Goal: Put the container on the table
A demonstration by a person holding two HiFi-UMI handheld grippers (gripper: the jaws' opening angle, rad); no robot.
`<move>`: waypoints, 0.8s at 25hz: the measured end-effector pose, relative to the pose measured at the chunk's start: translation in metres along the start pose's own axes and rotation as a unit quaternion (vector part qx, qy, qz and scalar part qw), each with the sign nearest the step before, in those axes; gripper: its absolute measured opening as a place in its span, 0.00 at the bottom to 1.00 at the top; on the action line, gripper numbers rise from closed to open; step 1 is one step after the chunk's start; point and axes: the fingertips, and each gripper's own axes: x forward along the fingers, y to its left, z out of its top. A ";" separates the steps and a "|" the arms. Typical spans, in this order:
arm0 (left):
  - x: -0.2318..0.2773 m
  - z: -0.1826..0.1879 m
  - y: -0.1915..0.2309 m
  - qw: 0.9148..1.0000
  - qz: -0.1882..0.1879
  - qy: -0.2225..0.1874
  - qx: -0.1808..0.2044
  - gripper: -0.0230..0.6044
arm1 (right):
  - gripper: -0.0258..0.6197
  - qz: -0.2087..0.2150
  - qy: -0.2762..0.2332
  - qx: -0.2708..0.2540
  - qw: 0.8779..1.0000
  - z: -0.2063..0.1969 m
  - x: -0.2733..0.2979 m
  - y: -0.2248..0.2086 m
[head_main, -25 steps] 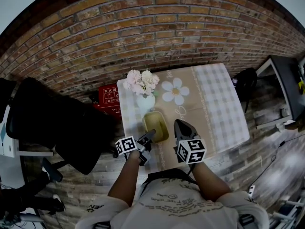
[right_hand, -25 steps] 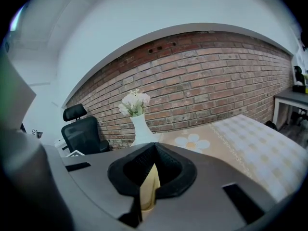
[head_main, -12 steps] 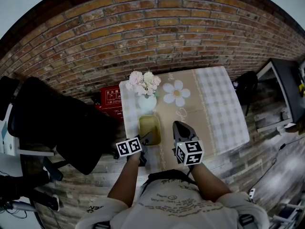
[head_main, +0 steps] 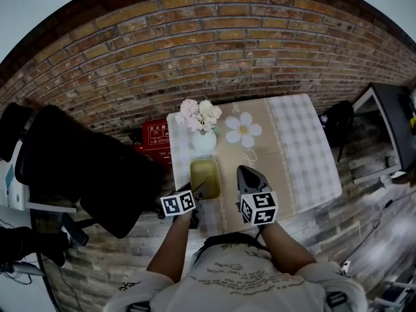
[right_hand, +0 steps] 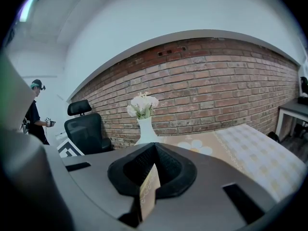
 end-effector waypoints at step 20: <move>-0.072 0.065 -0.049 0.980 0.056 -0.120 0.148 0.05 | 0.04 0.040 -0.028 -0.004 0.999 0.023 0.003 0.029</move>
